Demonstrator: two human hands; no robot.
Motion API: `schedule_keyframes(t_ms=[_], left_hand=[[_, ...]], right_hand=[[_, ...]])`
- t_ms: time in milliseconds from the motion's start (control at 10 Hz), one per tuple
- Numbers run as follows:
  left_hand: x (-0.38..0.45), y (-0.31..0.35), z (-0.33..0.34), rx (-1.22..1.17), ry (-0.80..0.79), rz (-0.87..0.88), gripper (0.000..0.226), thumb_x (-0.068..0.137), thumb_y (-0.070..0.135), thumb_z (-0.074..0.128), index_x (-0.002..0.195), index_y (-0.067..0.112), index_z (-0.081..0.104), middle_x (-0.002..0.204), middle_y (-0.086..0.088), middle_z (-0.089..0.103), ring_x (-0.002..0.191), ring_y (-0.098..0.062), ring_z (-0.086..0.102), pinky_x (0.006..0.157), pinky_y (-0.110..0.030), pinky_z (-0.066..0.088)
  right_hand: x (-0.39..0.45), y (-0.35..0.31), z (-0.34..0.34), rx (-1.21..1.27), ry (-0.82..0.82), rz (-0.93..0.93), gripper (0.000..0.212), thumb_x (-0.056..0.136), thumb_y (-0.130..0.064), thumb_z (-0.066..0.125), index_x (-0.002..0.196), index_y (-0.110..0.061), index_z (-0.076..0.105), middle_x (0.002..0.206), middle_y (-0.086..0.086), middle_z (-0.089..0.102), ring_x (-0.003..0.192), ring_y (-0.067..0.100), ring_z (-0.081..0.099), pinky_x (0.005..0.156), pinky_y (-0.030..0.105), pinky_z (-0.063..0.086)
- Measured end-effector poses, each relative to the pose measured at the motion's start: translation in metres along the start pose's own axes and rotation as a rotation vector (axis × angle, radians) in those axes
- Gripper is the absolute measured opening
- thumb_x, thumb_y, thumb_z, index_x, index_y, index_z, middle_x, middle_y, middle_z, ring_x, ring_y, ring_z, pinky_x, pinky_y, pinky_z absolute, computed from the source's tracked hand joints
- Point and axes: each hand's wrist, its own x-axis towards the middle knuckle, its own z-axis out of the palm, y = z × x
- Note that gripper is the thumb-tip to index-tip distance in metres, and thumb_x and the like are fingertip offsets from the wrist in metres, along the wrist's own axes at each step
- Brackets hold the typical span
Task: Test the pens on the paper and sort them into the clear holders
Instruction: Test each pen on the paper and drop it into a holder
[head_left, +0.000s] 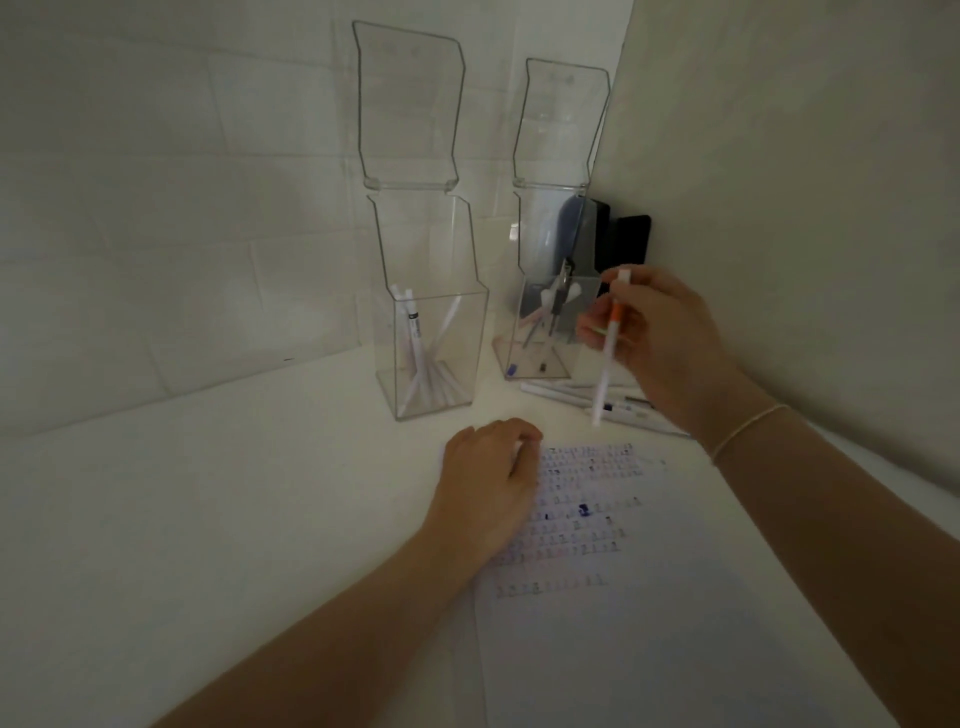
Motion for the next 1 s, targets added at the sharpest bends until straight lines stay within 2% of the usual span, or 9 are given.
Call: schedule_keyframes(t_ms=[100,200,400,500,600,700,800,900,1000], left_hand=[[-0.003,0.011,-0.004,-0.011,0.095,0.077,0.038,0.094,0.041,0.035,0.112,0.02,0.061,0.1,0.006,0.068,0.092,-0.009,0.061,0.09,-0.041,0.046],[-0.002,0.018,-0.007,-0.05,0.169,0.105,0.043,0.095,0.047,0.035,0.127,0.021,0.049,0.116,0.01,0.061,0.105,-0.002,0.056,0.094,-0.035,0.046],[0.006,0.029,-0.021,-0.285,0.077,0.044,0.029,0.097,0.031,0.045,0.125,0.026,0.052,0.119,0.005,0.054,0.101,0.001,0.055,0.079,-0.008,0.044],[0.01,0.026,-0.024,-0.235,0.023,0.002,0.018,0.093,0.029,0.053,0.109,0.028,0.062,0.101,0.002,0.061,0.089,-0.001,0.059,0.075,-0.01,0.046],[0.012,0.022,-0.025,-0.289,-0.036,0.004,0.008,0.092,0.024,0.057,0.095,0.023,0.065,0.078,0.003,0.067,0.073,-0.009,0.065,0.069,-0.024,0.052],[0.013,0.021,-0.027,-0.38,0.088,-0.036,0.009,0.092,0.015,0.057,0.084,0.016,0.061,0.075,0.003,0.063,0.065,-0.006,0.06,0.062,-0.022,0.052],[0.017,0.025,-0.03,-0.667,0.183,-0.159,0.007,0.091,0.009,0.057,0.085,0.008,0.061,0.074,0.0,0.066,0.061,-0.005,0.061,0.061,-0.018,0.053],[0.016,0.03,-0.03,-0.804,0.108,-0.201,0.011,0.087,0.006,0.06,0.091,-0.004,0.063,0.078,-0.005,0.07,0.066,-0.008,0.066,0.063,-0.02,0.055],[0.014,0.032,-0.03,-0.801,-0.043,-0.18,0.012,0.087,0.003,0.06,0.094,-0.006,0.062,0.077,-0.006,0.069,0.065,-0.01,0.064,0.059,-0.021,0.054]], right_hand=[[-0.021,0.009,0.005,0.084,-0.025,0.072,0.014,0.097,-0.008,0.045,0.098,-0.009,0.06,0.074,0.005,0.069,0.074,0.02,0.07,0.075,0.033,0.059],[-0.043,0.024,0.006,-0.056,-0.043,0.114,0.016,0.096,-0.012,0.048,0.107,-0.009,0.06,0.079,0.009,0.068,0.067,0.02,0.068,0.062,0.029,0.057],[-0.061,0.044,0.004,-0.414,-0.184,0.097,0.018,0.092,-0.025,0.058,0.109,-0.026,0.066,0.061,0.002,0.059,0.046,0.011,0.04,0.043,0.02,0.033],[-0.06,0.046,0.005,-0.599,-0.239,0.111,0.021,0.089,-0.023,0.062,0.103,-0.018,0.048,0.062,0.001,0.066,0.051,0.014,0.046,0.047,0.021,0.035],[-0.061,0.044,0.006,-0.807,-0.297,0.091,0.027,0.085,-0.026,0.065,0.094,-0.019,0.041,0.074,0.003,0.071,0.06,0.013,0.056,0.053,0.022,0.042],[-0.051,0.038,-0.007,-1.123,-0.144,-0.155,0.024,0.079,-0.019,0.068,0.097,-0.021,0.051,0.085,-0.004,0.061,0.074,0.014,0.058,0.068,0.028,0.051],[-0.044,0.026,-0.018,-0.725,0.027,0.055,0.043,0.074,-0.01,0.075,0.11,-0.019,0.052,0.095,-0.003,0.053,0.082,0.014,0.055,0.066,0.025,0.048],[-0.05,0.015,-0.009,0.483,-0.12,0.445,0.011,0.072,-0.007,0.07,0.079,-0.008,0.062,0.078,0.005,0.057,0.058,0.01,0.053,0.052,0.019,0.048],[-0.051,0.019,-0.001,0.338,-0.117,0.284,0.019,0.068,-0.011,0.071,0.06,-0.012,0.054,0.056,0.0,0.048,0.041,0.007,0.041,0.04,0.017,0.04]])
